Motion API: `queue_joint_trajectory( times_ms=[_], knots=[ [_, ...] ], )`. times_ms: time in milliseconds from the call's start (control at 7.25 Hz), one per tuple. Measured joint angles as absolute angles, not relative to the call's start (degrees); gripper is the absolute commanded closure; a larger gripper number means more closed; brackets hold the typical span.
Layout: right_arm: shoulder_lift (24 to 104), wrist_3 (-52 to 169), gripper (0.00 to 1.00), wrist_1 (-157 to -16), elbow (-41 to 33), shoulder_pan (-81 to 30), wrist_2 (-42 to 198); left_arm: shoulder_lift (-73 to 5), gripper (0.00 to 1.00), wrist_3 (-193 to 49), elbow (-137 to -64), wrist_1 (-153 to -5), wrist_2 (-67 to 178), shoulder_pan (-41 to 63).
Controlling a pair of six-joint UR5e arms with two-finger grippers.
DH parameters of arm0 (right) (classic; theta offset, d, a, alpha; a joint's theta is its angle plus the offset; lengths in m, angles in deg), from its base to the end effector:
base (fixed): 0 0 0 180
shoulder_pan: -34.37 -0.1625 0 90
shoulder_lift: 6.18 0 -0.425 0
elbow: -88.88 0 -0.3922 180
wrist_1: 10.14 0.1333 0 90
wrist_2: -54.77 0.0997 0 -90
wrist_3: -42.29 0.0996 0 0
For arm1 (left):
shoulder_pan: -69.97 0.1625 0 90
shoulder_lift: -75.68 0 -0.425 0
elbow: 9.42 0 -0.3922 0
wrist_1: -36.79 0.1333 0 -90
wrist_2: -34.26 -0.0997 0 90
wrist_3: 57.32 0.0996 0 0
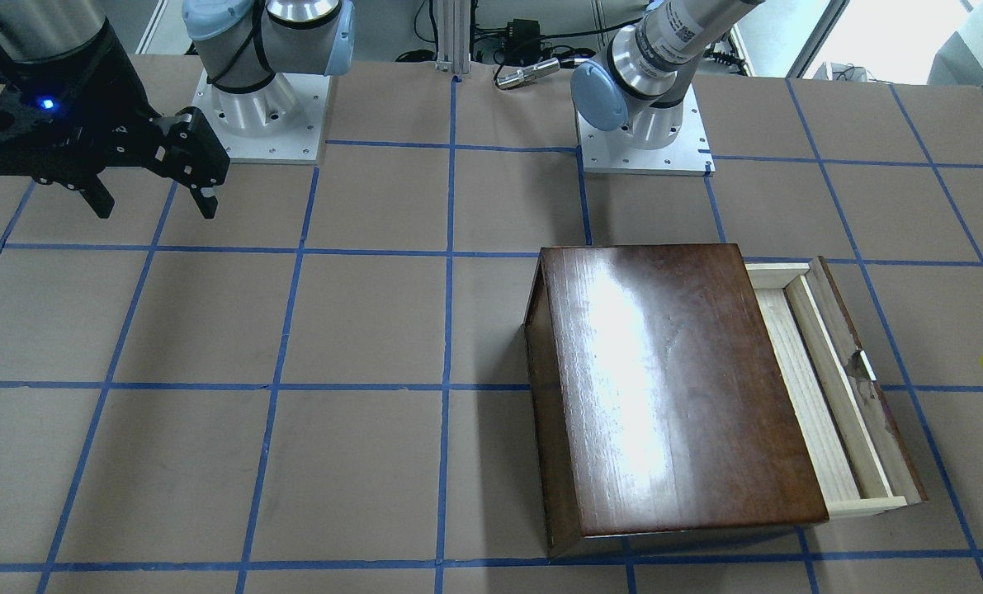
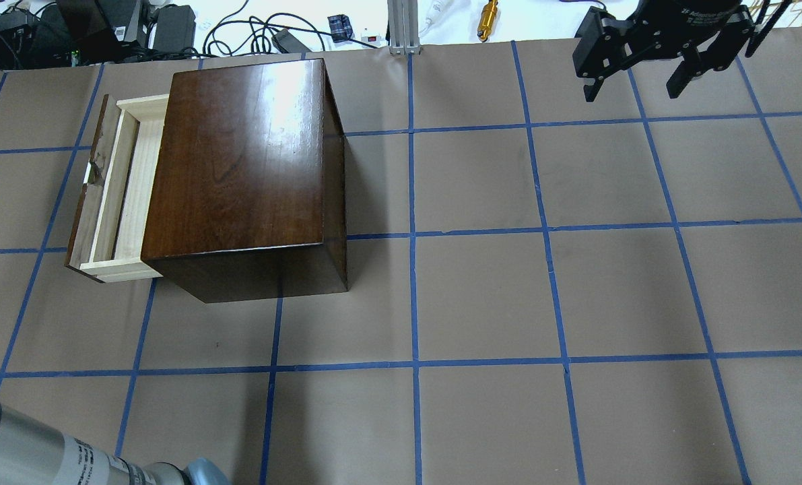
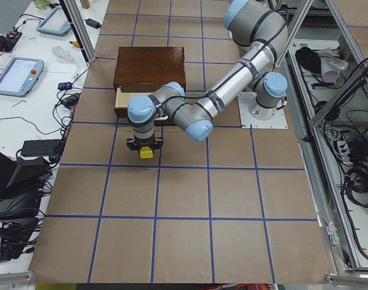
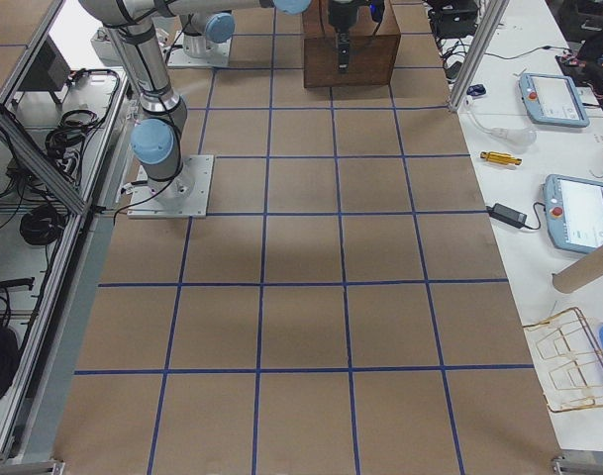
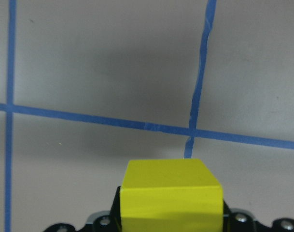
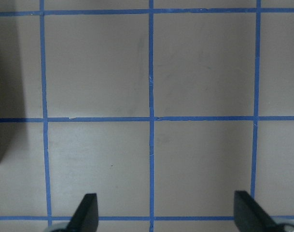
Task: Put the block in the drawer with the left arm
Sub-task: 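Lift the yellow cube and carry it over the open drawer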
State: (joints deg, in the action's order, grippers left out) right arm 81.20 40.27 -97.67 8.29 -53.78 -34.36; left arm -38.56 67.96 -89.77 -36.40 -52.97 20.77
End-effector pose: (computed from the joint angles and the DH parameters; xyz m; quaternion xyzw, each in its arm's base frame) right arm 0.1181 -0.5199 0.5416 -0.0018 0.9993 -0.0379 0.0063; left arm 0.3251 -0.5880 0.3557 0.6723 0.7397 -0.0263 0.0163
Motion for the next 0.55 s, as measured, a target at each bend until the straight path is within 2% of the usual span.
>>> queue_joint_trajectory(
  times_ms=[552],
  knots=[
    [81.2, 40.3, 0.0, -97.7, 8.3, -53.8, -34.4, -32.0, 1.0, 60.9, -90.6, -43.1, -53.3, 10.5]
  ],
)
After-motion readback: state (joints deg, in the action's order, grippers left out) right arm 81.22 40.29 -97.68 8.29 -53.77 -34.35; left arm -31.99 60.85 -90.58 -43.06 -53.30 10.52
